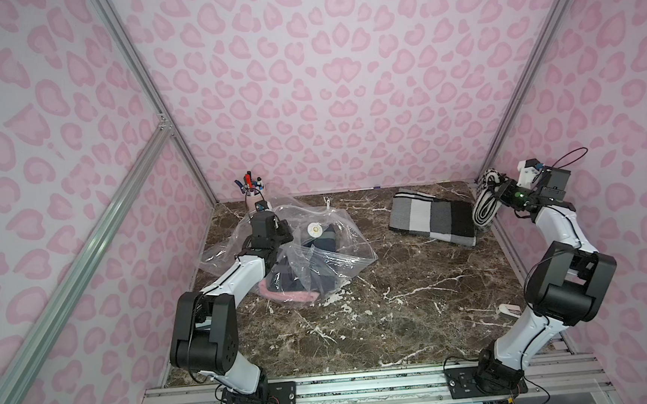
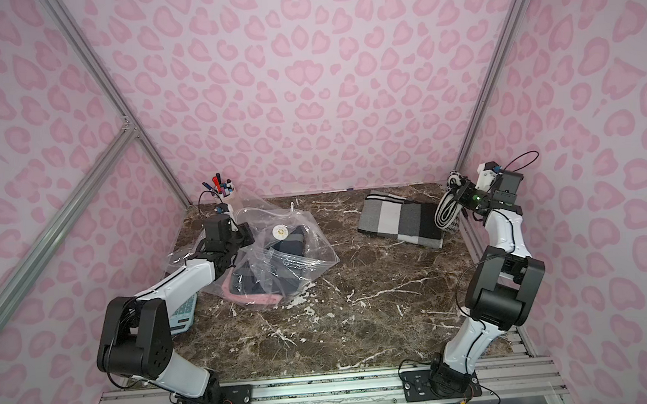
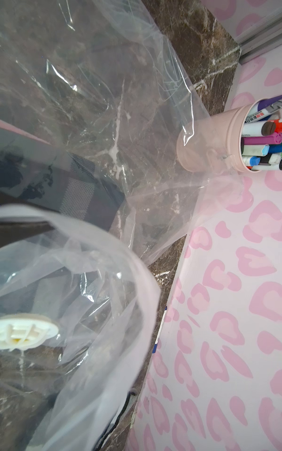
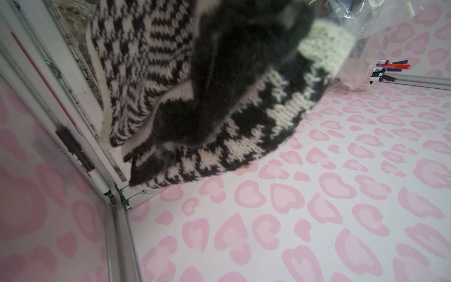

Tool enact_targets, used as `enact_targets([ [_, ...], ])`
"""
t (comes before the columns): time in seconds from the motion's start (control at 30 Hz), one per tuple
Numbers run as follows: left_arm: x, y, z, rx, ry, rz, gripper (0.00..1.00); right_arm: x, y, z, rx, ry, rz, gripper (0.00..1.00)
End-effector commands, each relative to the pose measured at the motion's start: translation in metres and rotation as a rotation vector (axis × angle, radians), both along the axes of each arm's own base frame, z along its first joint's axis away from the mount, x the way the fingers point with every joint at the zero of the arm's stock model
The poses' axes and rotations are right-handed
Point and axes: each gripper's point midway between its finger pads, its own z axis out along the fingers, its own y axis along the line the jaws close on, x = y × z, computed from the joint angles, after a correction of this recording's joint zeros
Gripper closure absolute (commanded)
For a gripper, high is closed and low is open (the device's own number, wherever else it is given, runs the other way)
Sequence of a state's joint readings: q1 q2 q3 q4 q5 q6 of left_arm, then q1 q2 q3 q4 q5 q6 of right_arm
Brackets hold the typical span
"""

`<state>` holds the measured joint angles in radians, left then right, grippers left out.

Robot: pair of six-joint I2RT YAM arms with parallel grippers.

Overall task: Take the blanket out of the vacuum bag
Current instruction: Place the blanket at the corner of the board.

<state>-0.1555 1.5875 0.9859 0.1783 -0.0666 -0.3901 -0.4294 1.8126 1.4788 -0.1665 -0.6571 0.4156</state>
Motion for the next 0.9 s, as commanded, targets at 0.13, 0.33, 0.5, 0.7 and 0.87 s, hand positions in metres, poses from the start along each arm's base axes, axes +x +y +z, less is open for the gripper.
enact_targets([
  [0.13,-0.001,0.003,0.01,0.015,-0.022,0.01,0.96,0.009,0.005,-0.015,-0.007,0.024,0.01,1.0],
  [0.33,-0.003,0.003,0.01,0.014,-0.025,0.01,0.96,0.011,0.009,-0.028,0.004,0.051,0.014,1.0],
  [0.5,-0.004,0.003,0.008,0.012,-0.022,0.01,0.96,0.016,0.023,-0.031,-0.001,0.079,0.037,1.0],
  [0.7,-0.005,0.003,0.007,0.012,-0.021,0.01,0.96,0.026,0.04,-0.035,0.02,0.101,0.05,1.0],
  [0.87,-0.005,0.003,0.005,0.011,-0.017,0.01,0.96,0.039,0.047,-0.047,0.046,0.162,0.048,1.0],
])
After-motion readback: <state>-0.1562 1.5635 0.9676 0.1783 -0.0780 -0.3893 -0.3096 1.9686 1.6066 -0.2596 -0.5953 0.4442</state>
